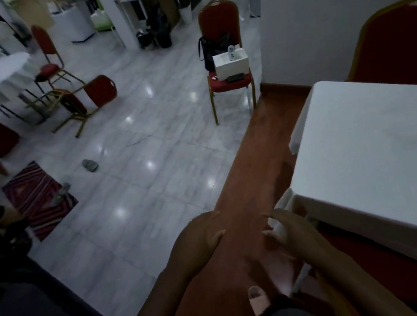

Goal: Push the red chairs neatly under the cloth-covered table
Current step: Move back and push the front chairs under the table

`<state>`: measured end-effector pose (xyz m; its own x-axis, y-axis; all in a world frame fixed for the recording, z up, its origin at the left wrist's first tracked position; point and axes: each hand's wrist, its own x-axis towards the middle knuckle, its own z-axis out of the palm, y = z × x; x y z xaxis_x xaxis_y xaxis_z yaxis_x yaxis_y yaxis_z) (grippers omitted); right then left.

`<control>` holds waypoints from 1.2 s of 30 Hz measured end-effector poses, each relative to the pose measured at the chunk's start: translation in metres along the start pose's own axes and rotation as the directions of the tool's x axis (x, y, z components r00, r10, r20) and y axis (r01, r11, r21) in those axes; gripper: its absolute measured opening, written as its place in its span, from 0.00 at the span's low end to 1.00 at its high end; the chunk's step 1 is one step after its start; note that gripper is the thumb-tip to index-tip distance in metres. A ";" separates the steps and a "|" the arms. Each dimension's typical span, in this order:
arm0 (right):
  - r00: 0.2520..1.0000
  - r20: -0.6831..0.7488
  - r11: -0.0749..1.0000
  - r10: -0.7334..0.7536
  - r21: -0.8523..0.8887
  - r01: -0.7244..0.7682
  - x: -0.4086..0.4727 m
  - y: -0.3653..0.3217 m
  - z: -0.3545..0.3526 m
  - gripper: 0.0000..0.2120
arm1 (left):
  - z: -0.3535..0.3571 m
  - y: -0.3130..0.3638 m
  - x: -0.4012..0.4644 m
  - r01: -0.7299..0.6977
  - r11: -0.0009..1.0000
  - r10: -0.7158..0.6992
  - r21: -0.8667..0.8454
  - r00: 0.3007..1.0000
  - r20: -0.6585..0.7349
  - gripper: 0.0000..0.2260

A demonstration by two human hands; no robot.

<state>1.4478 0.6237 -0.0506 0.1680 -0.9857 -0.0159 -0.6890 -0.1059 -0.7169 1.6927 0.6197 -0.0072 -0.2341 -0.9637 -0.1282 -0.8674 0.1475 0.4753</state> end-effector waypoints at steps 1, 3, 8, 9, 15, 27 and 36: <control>0.999 0.033 1.000 -0.009 -0.003 0.009 0.014 -0.002 0.001 0.21 | -0.009 -0.006 0.008 0.016 1.000 -0.016 -0.002 1.000 -0.014 0.20; 0.996 0.093 1.000 0.003 -0.018 -0.001 0.042 -0.010 -0.004 0.21 | -0.022 -0.022 0.027 0.057 0.998 -0.056 0.000 0.998 -0.036 0.21; 0.996 0.075 0.997 0.047 0.053 -0.052 0.108 -0.004 -0.001 0.22 | -0.037 -0.054 0.101 0.085 0.996 -0.085 -0.014 0.996 0.031 0.23; 0.996 0.057 0.995 0.074 0.055 -0.078 0.123 -0.001 0.000 0.22 | -0.039 -0.059 0.121 0.067 0.998 -0.066 -0.002 0.996 0.051 0.23; 0.972 -0.028 0.971 0.234 0.052 -0.232 0.212 0.009 0.011 0.27 | -0.060 -0.089 0.256 -0.068 0.997 0.072 -0.034 0.989 0.129 0.23; 0.872 -0.222 0.900 0.435 0.086 -0.427 0.404 0.011 -0.044 0.22 | -0.104 -0.089 0.514 -0.328 0.940 0.340 -0.091 0.907 0.246 0.22; 0.816 -0.241 0.851 0.525 0.145 -0.504 0.546 0.109 -0.121 0.21 | -0.084 -0.018 0.718 -0.392 0.916 0.399 -0.082 0.872 0.283 0.23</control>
<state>1.3789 0.0578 -0.0534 -0.3943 -0.8920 -0.2210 -0.5691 0.4259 -0.7034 1.5766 -0.0935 -0.0348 -0.6746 -0.7186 -0.1688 -0.6667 0.4949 0.5573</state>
